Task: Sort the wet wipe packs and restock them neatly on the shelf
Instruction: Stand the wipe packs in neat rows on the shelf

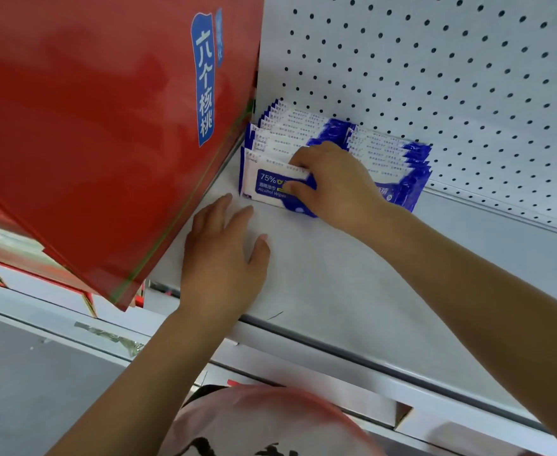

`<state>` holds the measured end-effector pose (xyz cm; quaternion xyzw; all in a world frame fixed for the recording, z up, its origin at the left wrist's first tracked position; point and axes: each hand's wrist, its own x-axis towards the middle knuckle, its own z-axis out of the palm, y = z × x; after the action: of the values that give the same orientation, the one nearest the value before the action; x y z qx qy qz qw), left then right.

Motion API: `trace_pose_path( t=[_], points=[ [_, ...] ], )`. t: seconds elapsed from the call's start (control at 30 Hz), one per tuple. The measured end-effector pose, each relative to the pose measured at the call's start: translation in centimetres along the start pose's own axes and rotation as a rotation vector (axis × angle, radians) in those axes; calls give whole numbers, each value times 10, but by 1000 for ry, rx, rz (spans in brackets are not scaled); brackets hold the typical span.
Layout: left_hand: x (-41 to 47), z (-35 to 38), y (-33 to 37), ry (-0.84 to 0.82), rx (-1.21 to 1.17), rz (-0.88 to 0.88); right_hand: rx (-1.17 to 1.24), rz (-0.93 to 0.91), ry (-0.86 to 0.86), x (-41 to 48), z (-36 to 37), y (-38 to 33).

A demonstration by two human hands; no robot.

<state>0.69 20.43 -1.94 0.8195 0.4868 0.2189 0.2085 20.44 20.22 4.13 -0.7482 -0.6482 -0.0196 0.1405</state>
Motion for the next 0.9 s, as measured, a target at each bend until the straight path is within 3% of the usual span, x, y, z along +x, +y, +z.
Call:
trace_pose_path(
  t=[0.13,0.3,0.57,0.9],
  points=[
    [4,7,-1,-151,223,35,-249,-66,97,7,11,-5],
    [9,10,-1,-221,297,23,-300,-87,140,13,26,-4],
    [10,8,-2,-215,304,31,-347,-54,176,26,30,-6],
    [6,9,-7,-177,257,73,-232,-46,264,-16,19,-1]
  ],
)
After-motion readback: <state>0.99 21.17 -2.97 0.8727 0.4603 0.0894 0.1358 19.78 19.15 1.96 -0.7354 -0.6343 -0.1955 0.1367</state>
